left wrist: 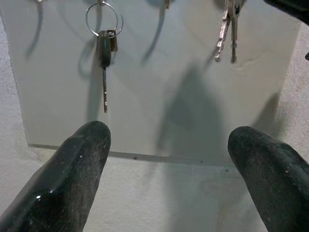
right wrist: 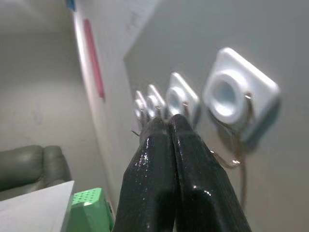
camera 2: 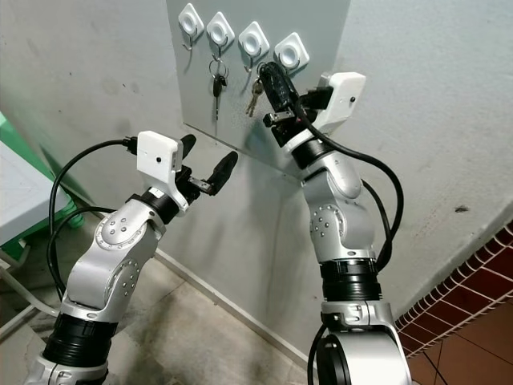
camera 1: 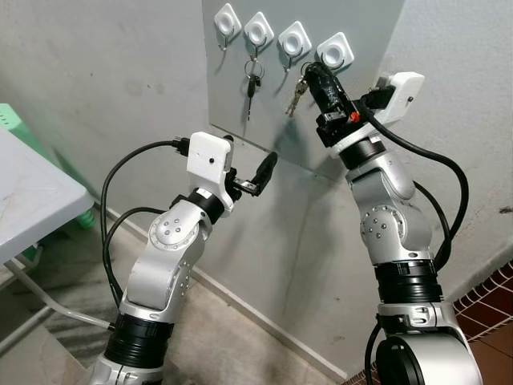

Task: Hang keys on a hook

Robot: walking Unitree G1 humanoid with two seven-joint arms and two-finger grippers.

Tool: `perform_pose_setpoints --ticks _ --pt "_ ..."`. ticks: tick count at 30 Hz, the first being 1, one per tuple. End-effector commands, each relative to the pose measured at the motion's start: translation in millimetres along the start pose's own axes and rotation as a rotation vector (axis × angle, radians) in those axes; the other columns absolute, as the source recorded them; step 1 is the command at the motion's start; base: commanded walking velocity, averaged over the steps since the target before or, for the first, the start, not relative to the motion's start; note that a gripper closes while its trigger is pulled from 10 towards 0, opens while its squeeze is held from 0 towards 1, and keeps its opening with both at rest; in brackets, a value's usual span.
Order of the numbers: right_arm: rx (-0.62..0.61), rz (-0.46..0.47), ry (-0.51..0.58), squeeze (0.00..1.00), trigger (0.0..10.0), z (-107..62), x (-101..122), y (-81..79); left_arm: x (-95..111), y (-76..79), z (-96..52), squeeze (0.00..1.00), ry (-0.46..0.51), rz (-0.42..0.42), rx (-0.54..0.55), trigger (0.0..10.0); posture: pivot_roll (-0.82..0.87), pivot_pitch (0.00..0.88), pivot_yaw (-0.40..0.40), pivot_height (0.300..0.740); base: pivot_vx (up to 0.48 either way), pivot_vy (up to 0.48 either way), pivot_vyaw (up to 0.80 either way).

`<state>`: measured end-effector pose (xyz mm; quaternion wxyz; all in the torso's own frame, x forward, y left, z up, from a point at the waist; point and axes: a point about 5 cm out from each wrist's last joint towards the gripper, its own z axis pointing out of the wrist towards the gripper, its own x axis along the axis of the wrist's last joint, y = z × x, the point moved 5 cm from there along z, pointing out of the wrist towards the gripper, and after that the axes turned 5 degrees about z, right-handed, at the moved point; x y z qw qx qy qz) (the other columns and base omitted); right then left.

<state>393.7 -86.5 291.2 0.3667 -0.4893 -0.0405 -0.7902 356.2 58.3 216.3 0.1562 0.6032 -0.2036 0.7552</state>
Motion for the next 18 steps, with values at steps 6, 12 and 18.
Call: perform_pose_setpoints --ticks 6,12,18 --pt "-0.052 0.052 -0.007 0.00 10.0 4.9 0 3.0 3 -0.1 -1.9 0.00 0.003 0.007 0.000 10.0 0.06 0.028 -0.048 0.740 0.000 0.000 0.00" --pt "-0.061 0.082 0.013 0.00 10.0 -0.3 -3 2.8 2 0.1 -2.8 0.00 -0.001 0.004 0.001 10.0 0.06 0.026 -0.048 0.740 0.000 0.000 0.00" --pt "0.007 0.082 0.065 0.00 10.0 -7.7 2 -4.4 1 0.4 -2.8 0.00 -0.005 0.002 -0.002 10.0 0.06 0.026 -0.047 0.740 0.000 0.000 0.00"
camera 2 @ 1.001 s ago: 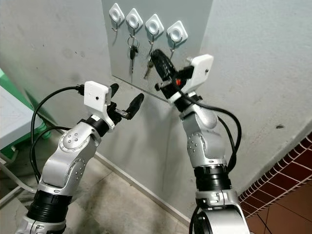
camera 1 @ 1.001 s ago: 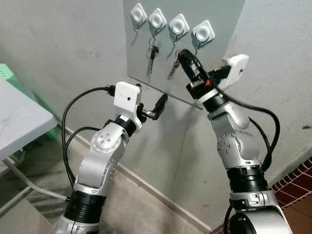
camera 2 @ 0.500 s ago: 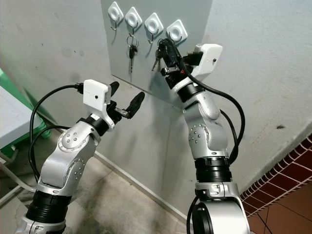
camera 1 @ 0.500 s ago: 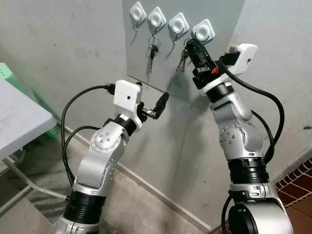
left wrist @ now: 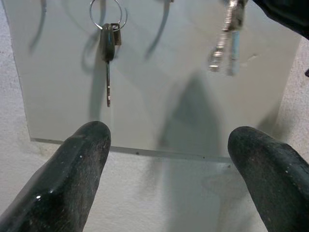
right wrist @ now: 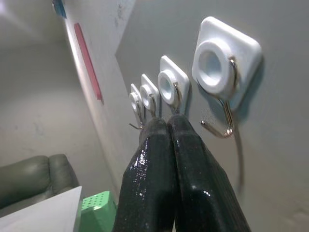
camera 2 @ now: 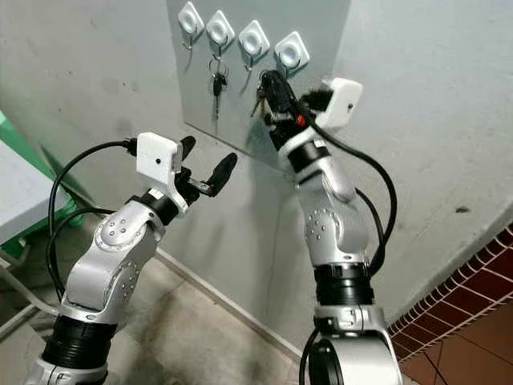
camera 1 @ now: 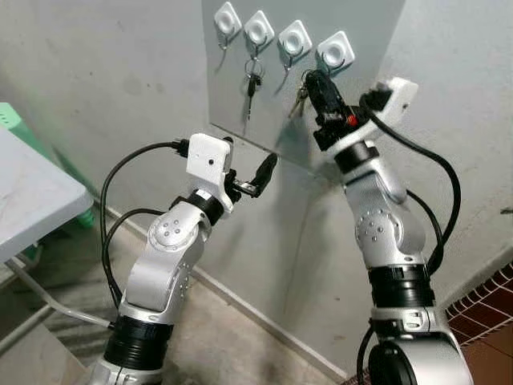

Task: Hang keys on a hook

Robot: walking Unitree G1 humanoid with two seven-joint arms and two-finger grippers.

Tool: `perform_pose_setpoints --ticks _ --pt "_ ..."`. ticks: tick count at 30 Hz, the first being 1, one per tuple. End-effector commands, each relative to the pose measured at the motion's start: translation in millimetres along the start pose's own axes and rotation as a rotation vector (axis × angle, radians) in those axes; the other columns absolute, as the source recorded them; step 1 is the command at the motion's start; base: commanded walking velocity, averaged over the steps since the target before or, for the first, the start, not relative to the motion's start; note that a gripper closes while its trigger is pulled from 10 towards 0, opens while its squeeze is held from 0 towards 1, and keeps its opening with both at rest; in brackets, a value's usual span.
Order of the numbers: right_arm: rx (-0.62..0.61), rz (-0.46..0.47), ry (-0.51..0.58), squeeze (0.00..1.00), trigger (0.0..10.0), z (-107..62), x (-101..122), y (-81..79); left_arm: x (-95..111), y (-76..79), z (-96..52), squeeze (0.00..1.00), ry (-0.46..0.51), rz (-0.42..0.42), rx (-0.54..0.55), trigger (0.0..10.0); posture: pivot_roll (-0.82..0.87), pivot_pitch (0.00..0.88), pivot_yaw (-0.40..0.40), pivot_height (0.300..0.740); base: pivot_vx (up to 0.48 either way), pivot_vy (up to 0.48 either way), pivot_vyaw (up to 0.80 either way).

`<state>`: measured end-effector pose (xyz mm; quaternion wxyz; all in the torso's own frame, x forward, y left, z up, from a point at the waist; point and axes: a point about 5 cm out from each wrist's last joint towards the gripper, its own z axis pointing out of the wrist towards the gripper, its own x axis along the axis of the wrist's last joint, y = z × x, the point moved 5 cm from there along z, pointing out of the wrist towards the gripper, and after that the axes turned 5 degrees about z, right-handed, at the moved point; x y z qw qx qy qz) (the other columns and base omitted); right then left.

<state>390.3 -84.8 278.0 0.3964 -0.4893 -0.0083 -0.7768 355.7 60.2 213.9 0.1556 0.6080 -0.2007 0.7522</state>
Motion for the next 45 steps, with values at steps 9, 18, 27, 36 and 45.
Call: perform_pose_setpoints --ticks 9,18,27,36,45 --pt "0.012 0.000 0.069 0.00 10.0 1.0 14 -2.2 4 0.2 -0.3 0.00 0.005 0.009 -0.004 10.0 0.06 0.034 -0.044 0.740 0.000 0.000 0.00" --pt "-0.079 0.019 0.047 0.00 10.0 4.3 10 9.4 5 -2.0 -1.3 0.00 0.003 0.005 0.005 10.0 0.06 0.038 -0.045 0.740 0.000 0.000 0.00" --pt "-0.081 0.027 0.080 0.00 10.0 4.5 13 12.1 5 -2.4 -1.4 0.00 0.001 0.005 0.005 10.0 0.06 0.041 -0.042 0.740 0.000 0.000 0.00" --pt "-0.037 0.059 0.118 0.00 10.0 1.1 19 8.1 4 -2.4 -1.2 0.00 -0.001 0.005 0.003 10.0 0.06 0.041 -0.040 0.740 0.000 0.000 0.00" --pt "-0.070 0.081 0.114 0.00 10.0 2.0 17 14.3 4 -1.9 -1.6 0.00 -0.001 0.005 0.002 10.0 0.07 0.037 -0.040 0.740 0.000 0.000 0.00"
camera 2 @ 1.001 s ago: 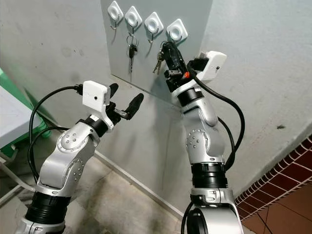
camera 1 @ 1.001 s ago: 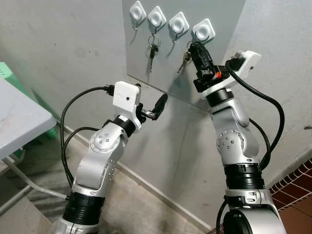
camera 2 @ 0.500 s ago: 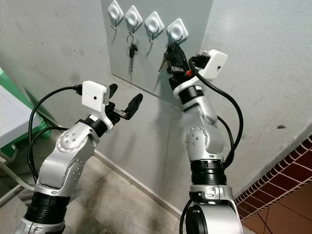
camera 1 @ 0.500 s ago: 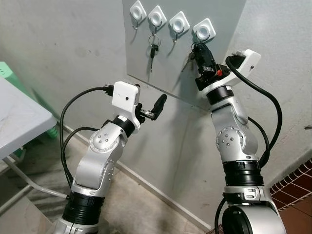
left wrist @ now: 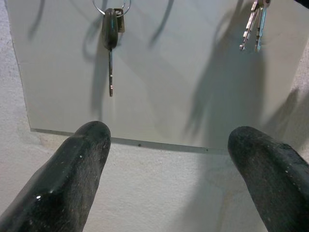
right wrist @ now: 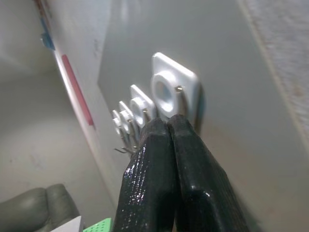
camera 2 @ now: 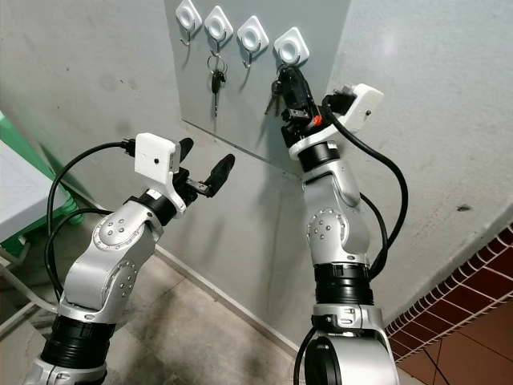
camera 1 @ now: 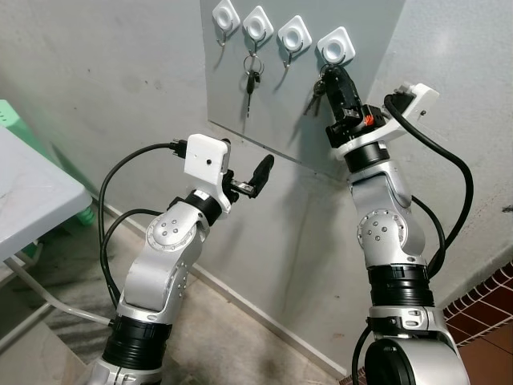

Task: Hang keys on a hook

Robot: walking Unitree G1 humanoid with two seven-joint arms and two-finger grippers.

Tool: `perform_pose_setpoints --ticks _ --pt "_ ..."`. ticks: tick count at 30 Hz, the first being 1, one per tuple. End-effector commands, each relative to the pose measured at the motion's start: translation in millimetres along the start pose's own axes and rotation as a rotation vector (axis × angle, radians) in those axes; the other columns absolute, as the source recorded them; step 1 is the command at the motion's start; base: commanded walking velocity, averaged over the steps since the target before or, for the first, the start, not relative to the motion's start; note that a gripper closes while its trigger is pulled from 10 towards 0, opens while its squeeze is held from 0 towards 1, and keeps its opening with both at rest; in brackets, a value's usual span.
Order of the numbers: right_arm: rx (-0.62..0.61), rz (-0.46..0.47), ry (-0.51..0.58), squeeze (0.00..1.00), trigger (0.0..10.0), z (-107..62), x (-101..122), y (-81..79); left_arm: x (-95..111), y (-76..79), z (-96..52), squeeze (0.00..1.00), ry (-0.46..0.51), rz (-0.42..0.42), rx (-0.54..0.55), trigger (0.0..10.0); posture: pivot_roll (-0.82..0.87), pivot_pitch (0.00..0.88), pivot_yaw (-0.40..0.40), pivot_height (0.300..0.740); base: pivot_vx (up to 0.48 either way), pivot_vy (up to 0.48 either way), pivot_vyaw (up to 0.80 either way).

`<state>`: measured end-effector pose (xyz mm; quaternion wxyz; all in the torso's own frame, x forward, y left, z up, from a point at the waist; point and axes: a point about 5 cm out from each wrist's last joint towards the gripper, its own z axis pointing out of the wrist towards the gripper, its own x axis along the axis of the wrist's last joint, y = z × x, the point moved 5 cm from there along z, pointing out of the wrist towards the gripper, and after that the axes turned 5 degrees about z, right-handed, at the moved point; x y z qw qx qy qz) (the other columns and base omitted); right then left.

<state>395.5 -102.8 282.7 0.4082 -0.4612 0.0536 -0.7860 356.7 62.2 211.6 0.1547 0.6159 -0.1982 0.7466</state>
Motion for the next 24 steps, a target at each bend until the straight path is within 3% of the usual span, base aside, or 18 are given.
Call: perform_pose_setpoints --ticks 1,9,15,16,24 --pt "-0.008 0.009 0.012 0.00 10.0 3.2 3 0.1 7 0.1 -1.1 0.00 0.017 0.011 -0.003 10.0 0.07 0.037 -0.040 0.740 0.000 0.000 0.00" --pt "-0.069 0.022 -0.034 0.00 10.0 2.2 -7 8.7 8 -0.1 -0.9 0.00 0.018 0.012 -0.002 10.0 0.07 0.036 -0.042 0.740 0.000 0.000 0.00" --pt "-0.043 0.029 -0.032 0.00 10.0 1.1 -7 6.1 8 -0.1 -1.2 0.00 0.017 0.010 -0.001 10.0 0.07 0.036 -0.042 0.740 0.000 0.000 0.00" --pt "-0.022 0.044 -0.020 1.00 10.0 0.4 -6 3.4 7 -0.3 -1.4 0.00 0.016 0.010 0.000 10.0 0.07 0.037 -0.042 0.740 0.000 0.000 0.00" --pt "0.020 0.025 -0.013 1.00 10.0 -6.2 -8 -0.3 4 -2.9 -2.9 0.00 0.007 0.024 0.021 10.0 0.07 0.044 -0.043 0.740 0.000 0.000 0.00"
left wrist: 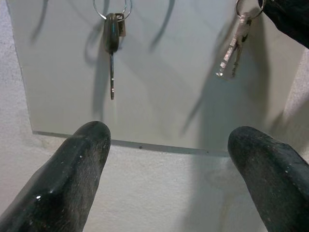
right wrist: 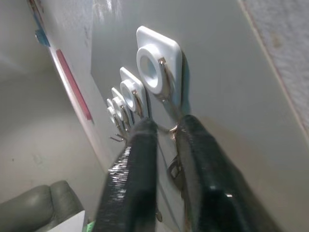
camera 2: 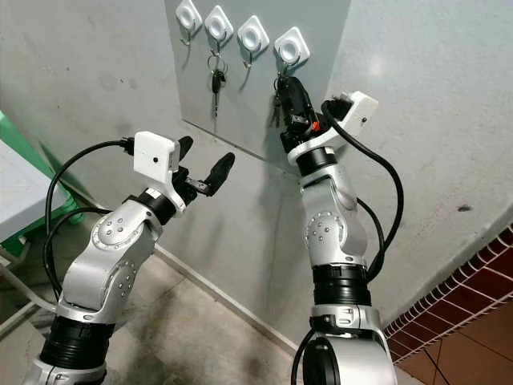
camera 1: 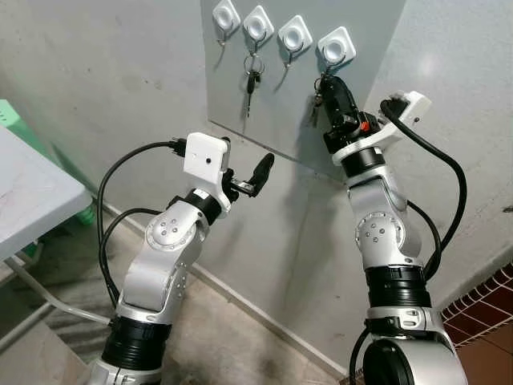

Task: Hang keys on a hook

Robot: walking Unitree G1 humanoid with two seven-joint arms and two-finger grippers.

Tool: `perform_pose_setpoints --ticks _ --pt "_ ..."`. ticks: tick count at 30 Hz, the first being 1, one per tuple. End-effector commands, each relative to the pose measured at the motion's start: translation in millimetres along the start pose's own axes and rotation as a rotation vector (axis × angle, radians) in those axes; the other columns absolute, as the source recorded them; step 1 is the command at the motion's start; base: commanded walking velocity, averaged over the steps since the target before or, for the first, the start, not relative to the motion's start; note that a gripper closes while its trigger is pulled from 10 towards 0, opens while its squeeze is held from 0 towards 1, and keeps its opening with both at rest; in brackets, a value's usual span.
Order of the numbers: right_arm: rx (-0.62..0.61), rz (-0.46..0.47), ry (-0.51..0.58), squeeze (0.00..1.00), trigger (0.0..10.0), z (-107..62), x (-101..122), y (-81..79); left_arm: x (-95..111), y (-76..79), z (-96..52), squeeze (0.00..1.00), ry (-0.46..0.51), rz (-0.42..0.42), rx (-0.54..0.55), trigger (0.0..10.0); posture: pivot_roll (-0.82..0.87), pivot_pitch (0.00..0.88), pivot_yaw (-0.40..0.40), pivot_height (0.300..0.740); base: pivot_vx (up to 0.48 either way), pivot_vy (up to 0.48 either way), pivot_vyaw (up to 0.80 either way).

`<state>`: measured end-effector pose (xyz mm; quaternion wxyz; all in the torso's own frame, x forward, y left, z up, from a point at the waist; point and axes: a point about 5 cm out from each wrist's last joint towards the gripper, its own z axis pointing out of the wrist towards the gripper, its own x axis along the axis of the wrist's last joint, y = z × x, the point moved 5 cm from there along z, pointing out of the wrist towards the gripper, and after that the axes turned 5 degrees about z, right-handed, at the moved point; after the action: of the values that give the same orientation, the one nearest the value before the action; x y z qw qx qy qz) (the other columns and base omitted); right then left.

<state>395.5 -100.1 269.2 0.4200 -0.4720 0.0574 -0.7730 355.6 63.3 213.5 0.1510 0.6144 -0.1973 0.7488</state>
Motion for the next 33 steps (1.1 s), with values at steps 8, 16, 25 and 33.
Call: perform_pose_setpoints --ticks 8,16,25,33 --pt "-0.004 -0.033 -0.037 1.00 10.0 -13.3 -11 6.7 -15 -11.1 -4.9 0.00 -0.038 0.053 0.090 10.0 0.07 0.053 -0.042 0.740 0.000 0.000 0.00" --pt "-0.042 -0.077 -0.109 1.00 10.0 -34.6 -30 18.3 -39 -25.8 -10.5 0.00 -0.105 0.018 0.192 10.0 0.06 0.055 -0.040 0.740 0.000 0.000 0.00" --pt "-0.126 -0.171 -0.247 1.00 10.0 -78.5 -64 43.6 -77 -39.6 -21.8 0.00 -0.207 -0.026 0.302 10.0 0.06 0.053 -0.040 0.740 0.000 0.000 0.00" --pt "-0.156 -0.194 -0.349 0.00 10.0 -111.3 -88 54.8 -104 -45.4 -33.5 0.00 -0.258 -0.024 0.350 10.0 0.06 0.045 -0.036 0.740 0.000 0.000 0.00"
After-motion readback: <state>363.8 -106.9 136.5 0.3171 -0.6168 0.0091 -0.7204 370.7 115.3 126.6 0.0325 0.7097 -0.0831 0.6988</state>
